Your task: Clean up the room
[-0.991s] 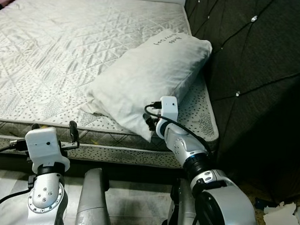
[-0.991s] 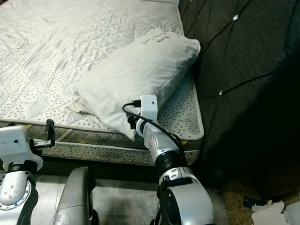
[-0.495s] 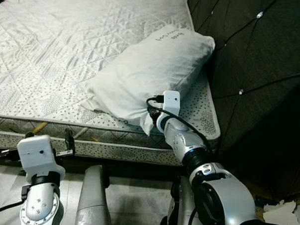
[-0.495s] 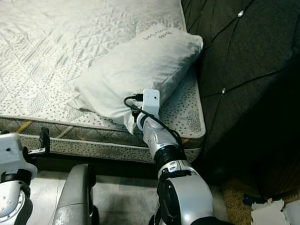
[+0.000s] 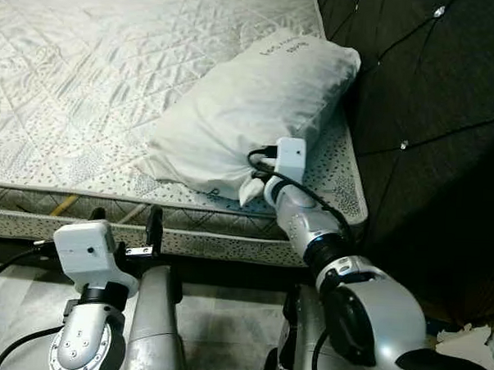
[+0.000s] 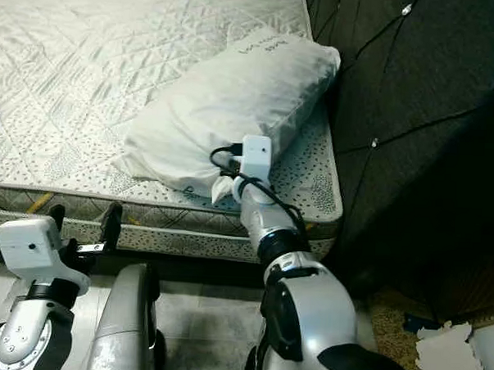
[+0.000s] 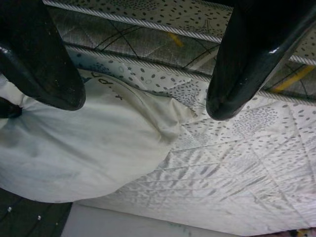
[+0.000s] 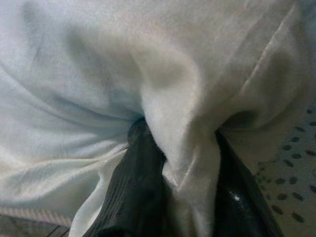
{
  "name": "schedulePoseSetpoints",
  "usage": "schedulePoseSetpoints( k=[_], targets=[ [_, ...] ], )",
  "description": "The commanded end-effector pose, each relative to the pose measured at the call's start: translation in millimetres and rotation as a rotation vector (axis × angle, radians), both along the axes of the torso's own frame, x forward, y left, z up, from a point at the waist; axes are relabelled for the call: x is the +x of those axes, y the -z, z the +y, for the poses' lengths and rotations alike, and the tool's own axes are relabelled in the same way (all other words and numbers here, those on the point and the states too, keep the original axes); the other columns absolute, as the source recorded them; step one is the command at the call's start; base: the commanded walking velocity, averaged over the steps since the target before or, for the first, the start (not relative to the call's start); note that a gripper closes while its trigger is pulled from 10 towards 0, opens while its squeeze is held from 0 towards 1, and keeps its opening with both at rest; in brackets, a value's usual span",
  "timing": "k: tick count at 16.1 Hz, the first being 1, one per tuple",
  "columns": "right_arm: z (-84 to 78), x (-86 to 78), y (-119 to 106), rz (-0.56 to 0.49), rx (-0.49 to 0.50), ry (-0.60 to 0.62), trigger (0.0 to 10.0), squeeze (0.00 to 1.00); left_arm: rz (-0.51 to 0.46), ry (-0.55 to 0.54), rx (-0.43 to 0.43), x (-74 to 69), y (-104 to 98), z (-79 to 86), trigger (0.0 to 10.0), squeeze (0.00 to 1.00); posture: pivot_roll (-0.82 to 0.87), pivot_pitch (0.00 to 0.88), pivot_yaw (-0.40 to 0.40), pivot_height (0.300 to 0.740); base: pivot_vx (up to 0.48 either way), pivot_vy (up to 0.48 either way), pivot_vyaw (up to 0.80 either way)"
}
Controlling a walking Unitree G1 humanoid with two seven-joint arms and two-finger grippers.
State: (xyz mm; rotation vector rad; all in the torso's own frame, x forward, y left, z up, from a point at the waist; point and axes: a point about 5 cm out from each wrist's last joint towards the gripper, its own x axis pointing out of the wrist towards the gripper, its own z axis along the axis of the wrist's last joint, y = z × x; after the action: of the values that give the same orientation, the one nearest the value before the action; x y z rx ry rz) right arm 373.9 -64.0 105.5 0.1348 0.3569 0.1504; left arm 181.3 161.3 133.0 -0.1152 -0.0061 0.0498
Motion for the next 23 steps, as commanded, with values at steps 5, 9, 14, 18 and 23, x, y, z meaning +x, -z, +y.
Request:
schedulePoseSetpoints(
  k=[5, 9, 14, 18, 23],
  targets=[
    [-52.8, 28.0, -49, -0.180, -0.052, 0.220, 0.0, 0.00, -0.024, -0.014, 0.006, 2.4, -1, 5.8, 10.0, 0.00, 0.12, 0.084, -0.071, 0.554, 0.000, 0.000, 0.00],
    [-106.6, 38.2, -82, -0.253, -0.090, 0.387, 0.0, 0.00, -0.041, -0.025, 0.022, 8.9, -3, 7.3, 10.0, 0.00, 0.12, 0.060, -0.071, 0.554, 0.000, 0.000, 0.00],
    [-176.5, 35.0, -131, -0.425, -0.196, 0.596, 0.0, 0.00, -0.055, -0.045, 0.099, 17.2, -5, 12.0, 10.0, 0.00, 0.12, 0.023, -0.072, 0.554, 0.000, 0.000, 0.00],
    [-174.9, 27.2, -89, -0.322, -0.219, 0.532, 0.0, 0.00, -0.054, -0.041, 0.127, 20.6, -3, 12.4, 10.0, 0.00, 0.12, 0.004, -0.062, 0.554, 0.000, 0.000, 0.00],
    [-185.3, 8.8, -45, -0.216, -0.245, 0.571, 0.0, 0.00, -0.054, -0.016, 0.164, 21.8, -3, 13.3, 10.0, 0.00, 0.11, 0.000, -0.051, 0.554, 0.000, 0.000, 0.00]
  ],
)
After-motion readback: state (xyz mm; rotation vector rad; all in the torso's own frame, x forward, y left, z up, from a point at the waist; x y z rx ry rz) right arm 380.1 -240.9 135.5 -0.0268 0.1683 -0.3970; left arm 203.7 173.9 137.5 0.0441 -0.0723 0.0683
